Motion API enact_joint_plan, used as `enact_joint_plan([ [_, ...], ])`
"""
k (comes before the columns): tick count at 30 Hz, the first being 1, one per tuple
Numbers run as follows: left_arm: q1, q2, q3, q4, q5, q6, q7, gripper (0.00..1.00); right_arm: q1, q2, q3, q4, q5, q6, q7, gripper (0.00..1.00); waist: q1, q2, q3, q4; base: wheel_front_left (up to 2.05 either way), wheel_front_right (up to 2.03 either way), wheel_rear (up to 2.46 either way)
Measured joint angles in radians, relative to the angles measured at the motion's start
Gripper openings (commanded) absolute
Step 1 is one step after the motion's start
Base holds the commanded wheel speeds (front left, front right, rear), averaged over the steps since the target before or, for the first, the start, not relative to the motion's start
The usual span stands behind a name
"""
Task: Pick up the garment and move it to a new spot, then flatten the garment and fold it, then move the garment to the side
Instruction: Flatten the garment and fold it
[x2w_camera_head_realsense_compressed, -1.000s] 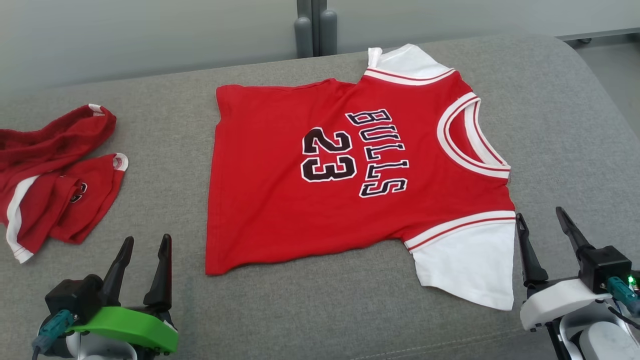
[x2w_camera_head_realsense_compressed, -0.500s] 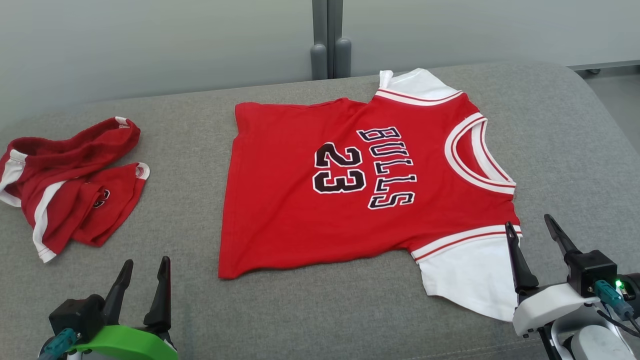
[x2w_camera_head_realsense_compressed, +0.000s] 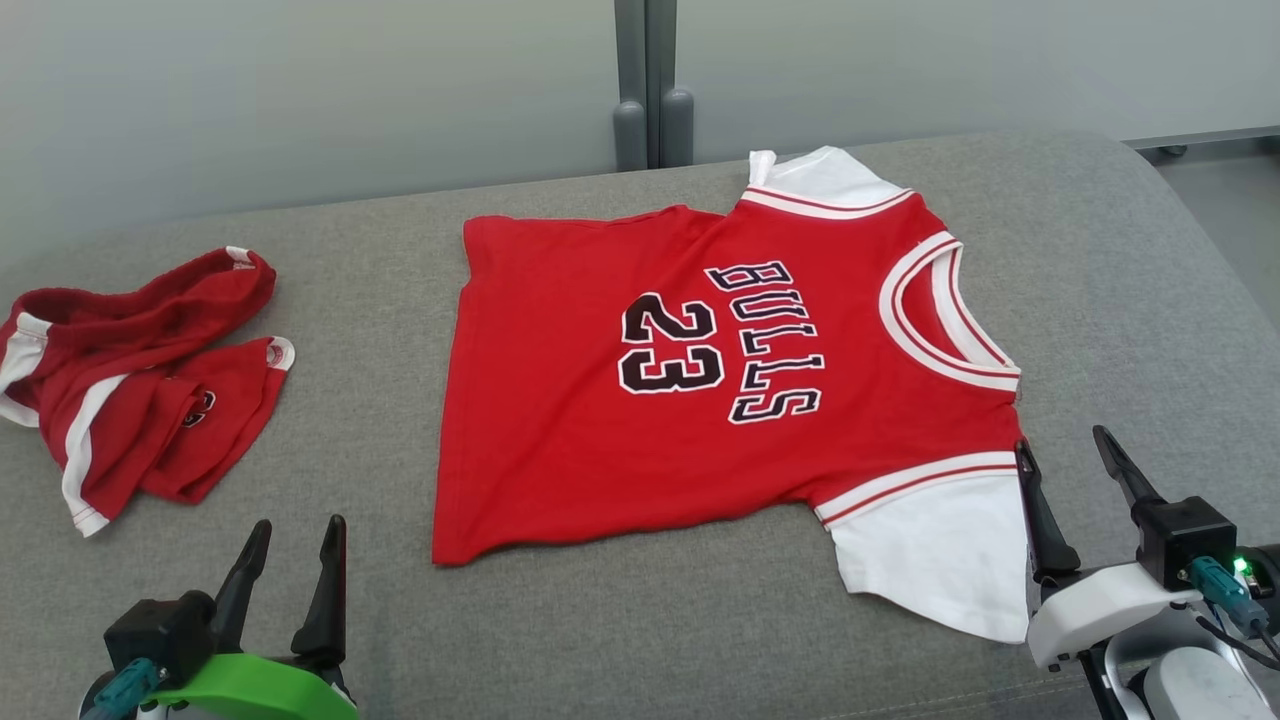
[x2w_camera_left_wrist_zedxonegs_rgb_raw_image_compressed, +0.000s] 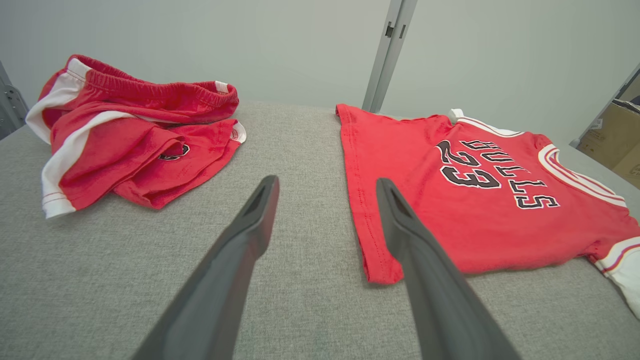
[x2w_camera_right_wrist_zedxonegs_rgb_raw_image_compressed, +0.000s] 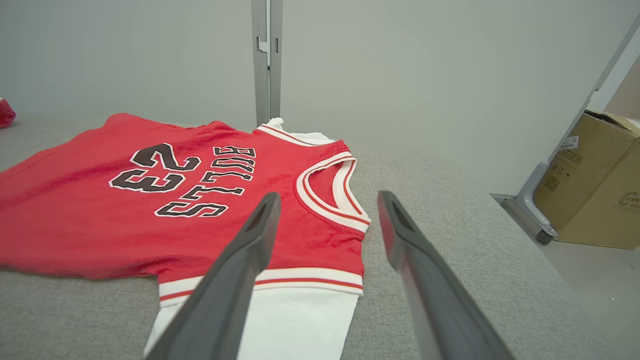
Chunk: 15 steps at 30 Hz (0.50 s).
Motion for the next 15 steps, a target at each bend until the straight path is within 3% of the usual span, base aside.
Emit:
enact_joint_plan([
  [15,0.005,-0.01,0.003,0.001,0.011,-0.009,0.0,1.0,-0.01,0.005,-0.008,0.024,-0.001,0.009,0.0,1.0,0.0,0.0,-0.007,-0.012,0.0,0.0,0.0],
])
